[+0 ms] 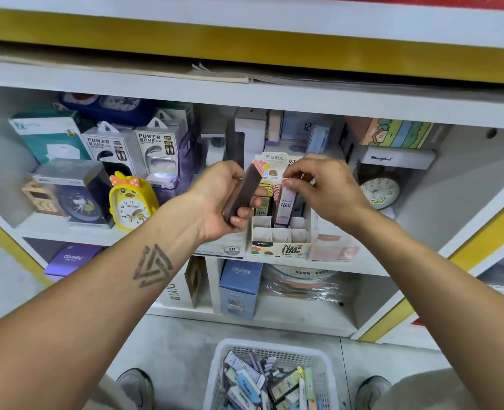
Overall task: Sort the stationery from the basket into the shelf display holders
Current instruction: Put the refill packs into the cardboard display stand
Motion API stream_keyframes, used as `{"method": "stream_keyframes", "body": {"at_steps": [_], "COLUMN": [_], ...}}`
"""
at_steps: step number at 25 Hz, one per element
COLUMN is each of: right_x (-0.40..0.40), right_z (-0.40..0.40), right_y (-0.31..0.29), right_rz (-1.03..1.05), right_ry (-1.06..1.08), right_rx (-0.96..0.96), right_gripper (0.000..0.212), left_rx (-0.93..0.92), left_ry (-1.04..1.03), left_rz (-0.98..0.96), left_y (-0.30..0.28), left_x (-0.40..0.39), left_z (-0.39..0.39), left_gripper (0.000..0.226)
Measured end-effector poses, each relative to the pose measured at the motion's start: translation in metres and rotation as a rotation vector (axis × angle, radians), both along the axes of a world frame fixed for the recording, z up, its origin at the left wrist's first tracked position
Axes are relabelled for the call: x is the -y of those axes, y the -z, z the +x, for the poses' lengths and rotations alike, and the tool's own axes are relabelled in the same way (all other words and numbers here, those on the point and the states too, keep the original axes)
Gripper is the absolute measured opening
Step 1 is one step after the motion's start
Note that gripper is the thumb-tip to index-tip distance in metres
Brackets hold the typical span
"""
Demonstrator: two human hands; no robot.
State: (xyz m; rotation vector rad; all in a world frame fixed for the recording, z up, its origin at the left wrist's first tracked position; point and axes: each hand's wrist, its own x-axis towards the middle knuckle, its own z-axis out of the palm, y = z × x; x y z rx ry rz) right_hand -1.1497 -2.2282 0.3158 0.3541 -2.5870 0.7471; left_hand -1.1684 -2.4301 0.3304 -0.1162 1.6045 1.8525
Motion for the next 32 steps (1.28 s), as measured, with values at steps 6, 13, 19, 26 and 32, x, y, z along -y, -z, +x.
{"method": "stream_keyframes", "body": {"at_steps": [6,13,19,26,32], "right_x": [0.003,0.009,-0.004,-0.008,-0.005], "right_z": [-0.001,0.001,0.003,0.007,0.003], "right_y": [0.007,-0.003,-0.004,0.01,0.025], "right_rz": [0.115,-0.726,-0.327,0.128,0.339], "right_ry": [0.02,-0.097,-0.023,-0.024,-0.069], "right_rx": [0.097,0.385,0.19,0.073,0.032], "right_gripper": [0.014,0.019,0.01,0.01,0.019], "left_rx": [0.022,-0.2,-0.788,-0.972,-1.03], "left_ry": [-0.027,-0.075,0.002,0.228,0.396], "left_rz": [0.069,0.01,-0.67,-1.085,-1.172], "left_y": [0.001,0.013,0.024,0.04,0.055], "left_x": [-0.002,-0.012,-0.015,-0.018,-0.017], "left_z": [0.003,0.008,0.003,0.008,0.013], "left_gripper": [0.026,0.019,0.022,0.063,0.068]}}
